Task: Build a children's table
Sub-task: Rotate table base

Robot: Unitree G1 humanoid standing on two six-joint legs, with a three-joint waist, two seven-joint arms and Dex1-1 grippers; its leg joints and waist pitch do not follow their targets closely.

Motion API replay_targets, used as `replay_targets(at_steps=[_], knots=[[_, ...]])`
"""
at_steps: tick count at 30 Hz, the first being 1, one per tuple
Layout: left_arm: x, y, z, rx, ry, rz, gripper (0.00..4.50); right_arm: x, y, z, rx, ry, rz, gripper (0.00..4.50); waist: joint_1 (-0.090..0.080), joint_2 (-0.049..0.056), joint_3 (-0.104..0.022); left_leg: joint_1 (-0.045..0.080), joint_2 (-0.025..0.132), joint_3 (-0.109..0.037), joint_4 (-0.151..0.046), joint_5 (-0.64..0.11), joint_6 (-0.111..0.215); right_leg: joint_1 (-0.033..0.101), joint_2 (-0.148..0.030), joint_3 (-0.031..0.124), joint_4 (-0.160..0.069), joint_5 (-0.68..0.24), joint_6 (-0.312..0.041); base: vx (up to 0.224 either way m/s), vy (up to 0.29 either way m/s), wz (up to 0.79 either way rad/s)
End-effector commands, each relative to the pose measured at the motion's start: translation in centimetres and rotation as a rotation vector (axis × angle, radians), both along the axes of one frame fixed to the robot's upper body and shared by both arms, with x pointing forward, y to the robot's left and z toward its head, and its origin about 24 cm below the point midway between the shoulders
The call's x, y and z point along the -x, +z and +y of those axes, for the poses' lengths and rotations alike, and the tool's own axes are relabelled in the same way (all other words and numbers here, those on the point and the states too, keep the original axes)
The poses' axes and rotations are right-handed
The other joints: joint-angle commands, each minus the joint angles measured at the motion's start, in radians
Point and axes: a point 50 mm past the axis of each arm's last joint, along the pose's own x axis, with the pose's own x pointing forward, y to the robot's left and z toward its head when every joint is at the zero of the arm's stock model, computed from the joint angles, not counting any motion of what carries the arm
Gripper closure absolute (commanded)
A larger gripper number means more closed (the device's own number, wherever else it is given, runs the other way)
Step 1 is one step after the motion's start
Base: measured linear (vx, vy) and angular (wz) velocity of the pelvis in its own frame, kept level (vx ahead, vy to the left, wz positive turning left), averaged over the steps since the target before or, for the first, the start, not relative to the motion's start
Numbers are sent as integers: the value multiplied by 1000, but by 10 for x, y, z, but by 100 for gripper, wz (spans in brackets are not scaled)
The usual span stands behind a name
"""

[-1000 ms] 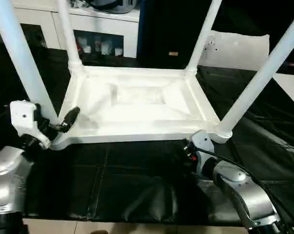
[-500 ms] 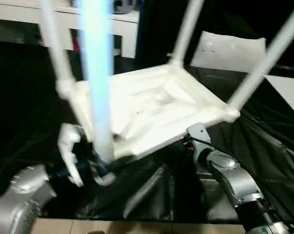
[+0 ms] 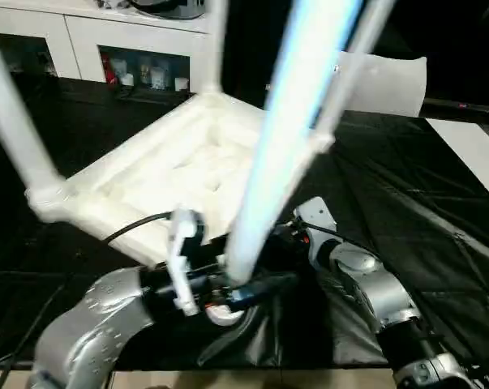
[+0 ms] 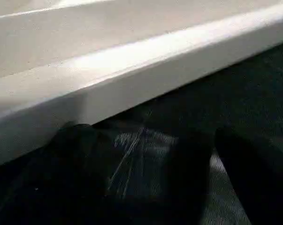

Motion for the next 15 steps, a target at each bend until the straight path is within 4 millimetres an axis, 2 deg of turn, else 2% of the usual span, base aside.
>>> replay_targets(at_steps=[1, 5, 7, 8, 9, 12, 15], knots=[[3, 3, -23, 20, -85, -11, 3, 1, 8, 31, -52, 135, -30, 0, 7, 18, -44, -9, 49, -7, -77, -76, -24, 43, -88, 57, -71, -112, -143, 0, 0, 0], [-7, 5, -43, 41, -99, -34, 3, -3, 9, 41, -56, 166, -33, 0, 6, 16, -48, -11, 48, -7, -74, -40, -14, 50, -90, 58, -66, -42, -160, 0, 0, 0], [-15, 5, -49, 36, -66, -58, 3, -4, 9, 45, -57, 174, -35, 0, 5, 13, -47, -13, 49, -8, -75, -49, -8, 52, -91, 57, -69, -56, -166, 0, 0, 0], [-20, 4, -52, 31, -45, -74, 3, -5, 8, 47, -56, 178, -36, 0, 6, 13, -48, -10, 48, -7, -73, -51, -8, 50, -92, 57, -70, -62, -167, 0, 0, 0], [-30, 4, -53, 11, 10, -106, 3, -8, 8, 49, -53, 170, -43, 0, 4, 14, -47, -10, 49, -8, -75, -59, -3, 49, -92, 57, -73, -83, -169, 0, 0, 0], [-51, 4, -51, -31, 132, -165, 3, -15, 9, 49, -47, 130, -59, 0, 4, 11, -49, -10, 50, -9, -73, -71, -2, 53, -97, 57, -75, -105, -165, 0, 0, 0], [-66, 6, -43, -64, 214, -203, 3, -23, 9, 36, -33, 52, -65, 0, 7, 12, -51, -7, 51, -9, -73, -51, 2, 50, -97, 56, -70, -73, -172, 0, 0, 0]])
